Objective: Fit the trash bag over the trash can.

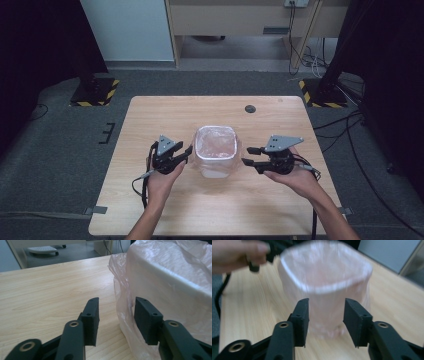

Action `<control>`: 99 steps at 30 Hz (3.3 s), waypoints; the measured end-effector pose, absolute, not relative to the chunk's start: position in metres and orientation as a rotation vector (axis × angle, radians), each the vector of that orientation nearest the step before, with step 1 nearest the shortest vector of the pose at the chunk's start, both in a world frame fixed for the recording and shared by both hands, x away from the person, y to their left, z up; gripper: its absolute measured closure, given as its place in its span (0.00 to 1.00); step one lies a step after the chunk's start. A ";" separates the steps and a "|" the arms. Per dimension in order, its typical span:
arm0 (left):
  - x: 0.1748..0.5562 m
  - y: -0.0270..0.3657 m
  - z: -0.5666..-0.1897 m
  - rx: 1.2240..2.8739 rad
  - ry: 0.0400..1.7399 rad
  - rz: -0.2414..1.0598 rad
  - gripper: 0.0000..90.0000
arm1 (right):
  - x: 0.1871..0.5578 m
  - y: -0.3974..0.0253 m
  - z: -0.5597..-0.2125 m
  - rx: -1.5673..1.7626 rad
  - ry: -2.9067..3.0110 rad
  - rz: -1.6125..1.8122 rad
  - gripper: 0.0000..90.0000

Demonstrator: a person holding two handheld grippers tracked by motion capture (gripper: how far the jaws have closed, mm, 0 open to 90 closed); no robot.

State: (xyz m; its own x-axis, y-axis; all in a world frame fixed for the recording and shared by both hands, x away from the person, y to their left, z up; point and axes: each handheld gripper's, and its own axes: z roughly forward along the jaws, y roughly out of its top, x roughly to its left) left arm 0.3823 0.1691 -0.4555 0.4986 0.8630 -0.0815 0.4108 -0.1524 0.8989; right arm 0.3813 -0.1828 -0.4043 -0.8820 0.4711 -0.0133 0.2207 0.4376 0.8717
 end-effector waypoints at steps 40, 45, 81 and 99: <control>0.368 0.153 -0.453 1.805 1.025 0.595 0.56 | 0.458 -0.036 -0.401 0.387 2.737 0.776 0.64; 0.368 0.153 -0.452 1.808 1.017 0.602 0.56 | 0.459 -0.034 -0.407 0.381 2.742 0.765 0.46; 0.366 0.151 -0.454 1.809 1.028 0.594 0.53 | 0.462 -0.033 -0.409 0.388 2.763 0.692 0.37; 0.365 0.178 -0.451 1.772 1.155 0.644 0.20 | 0.435 -0.097 -0.363 0.468 2.571 1.120 0.17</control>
State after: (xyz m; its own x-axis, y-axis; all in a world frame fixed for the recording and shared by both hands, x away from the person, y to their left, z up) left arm 0.3655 0.1784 -0.4513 0.4285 0.9024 -0.0463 0.4352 -0.1612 0.8858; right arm 0.4350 -0.0971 -0.3633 -0.9026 0.4073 -0.1393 0.1754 0.6435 0.7451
